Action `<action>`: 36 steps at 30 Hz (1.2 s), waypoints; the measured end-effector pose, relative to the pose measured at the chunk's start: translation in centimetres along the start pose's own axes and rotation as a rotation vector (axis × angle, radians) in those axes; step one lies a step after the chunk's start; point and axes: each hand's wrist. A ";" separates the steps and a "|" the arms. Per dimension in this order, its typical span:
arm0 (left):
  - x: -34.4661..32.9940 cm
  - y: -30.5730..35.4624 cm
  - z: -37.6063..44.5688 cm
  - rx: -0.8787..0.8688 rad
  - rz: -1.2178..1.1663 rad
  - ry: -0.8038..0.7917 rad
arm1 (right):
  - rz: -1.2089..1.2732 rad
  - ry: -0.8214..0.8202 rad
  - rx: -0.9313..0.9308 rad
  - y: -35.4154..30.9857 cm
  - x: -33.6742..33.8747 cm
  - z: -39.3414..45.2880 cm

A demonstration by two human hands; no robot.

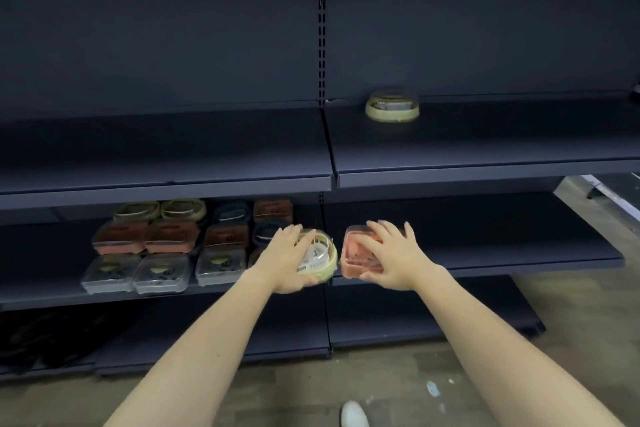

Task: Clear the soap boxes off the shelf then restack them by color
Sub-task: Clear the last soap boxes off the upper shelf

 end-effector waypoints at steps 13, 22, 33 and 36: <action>-15.5 -2.5 9.9 0.097 -0.087 -0.022 | -0.009 -0.055 -0.042 7.6 -15.3 6.7; -22.4 -3.7 14.3 0.081 -0.115 0.011 | 0.043 -0.065 -0.063 10.3 -23.1 10.3; -24.0 -5.8 17.5 0.018 -0.045 0.034 | 0.077 -0.038 -0.042 11.4 -25.3 13.2; -24.4 -6.6 18.4 0.017 -0.029 0.041 | 0.080 -0.038 -0.037 11.8 -25.9 14.4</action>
Point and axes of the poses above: each hand's wrist, its own z-axis towards the middle knuckle, its own x-axis out of the back of the hand, y = z × x, and after that the axes turned 13 degrees about y, right-handed
